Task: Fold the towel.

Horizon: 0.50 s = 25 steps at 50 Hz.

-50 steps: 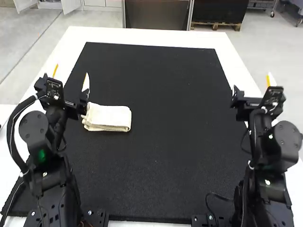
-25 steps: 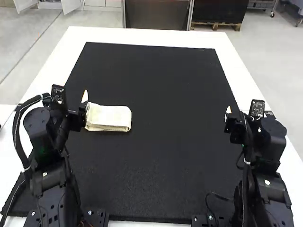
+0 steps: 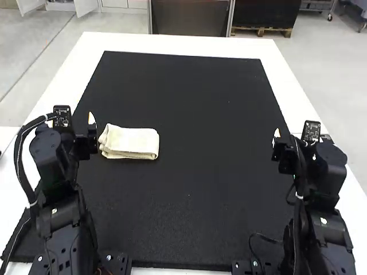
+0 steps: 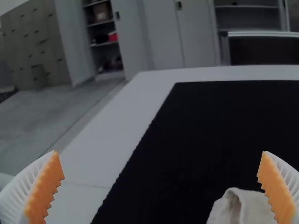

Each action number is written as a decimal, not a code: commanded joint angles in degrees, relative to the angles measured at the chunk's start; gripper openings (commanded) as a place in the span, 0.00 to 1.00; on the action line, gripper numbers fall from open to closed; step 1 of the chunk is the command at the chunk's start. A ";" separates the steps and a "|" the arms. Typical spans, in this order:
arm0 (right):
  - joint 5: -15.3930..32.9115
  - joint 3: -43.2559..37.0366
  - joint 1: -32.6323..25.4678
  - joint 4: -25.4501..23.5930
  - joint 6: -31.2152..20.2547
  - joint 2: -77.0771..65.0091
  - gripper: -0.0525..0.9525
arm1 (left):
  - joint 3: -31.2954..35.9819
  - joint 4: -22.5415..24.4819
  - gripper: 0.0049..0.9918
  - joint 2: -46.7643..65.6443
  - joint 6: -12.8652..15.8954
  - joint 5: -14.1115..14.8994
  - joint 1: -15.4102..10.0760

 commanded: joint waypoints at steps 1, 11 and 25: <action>-0.80 -0.32 -0.51 0.03 0.30 -0.38 0.97 | -0.23 0.04 0.98 -0.34 -0.04 -1.12 -2.71; -0.89 -0.32 -0.51 0.03 0.30 -0.38 0.97 | -0.23 -2.15 0.98 -0.43 -0.30 -1.20 -17.39; -0.89 -0.32 -0.51 0.03 0.30 -0.38 0.97 | -0.23 -1.89 0.98 -0.34 -0.39 -1.29 -22.22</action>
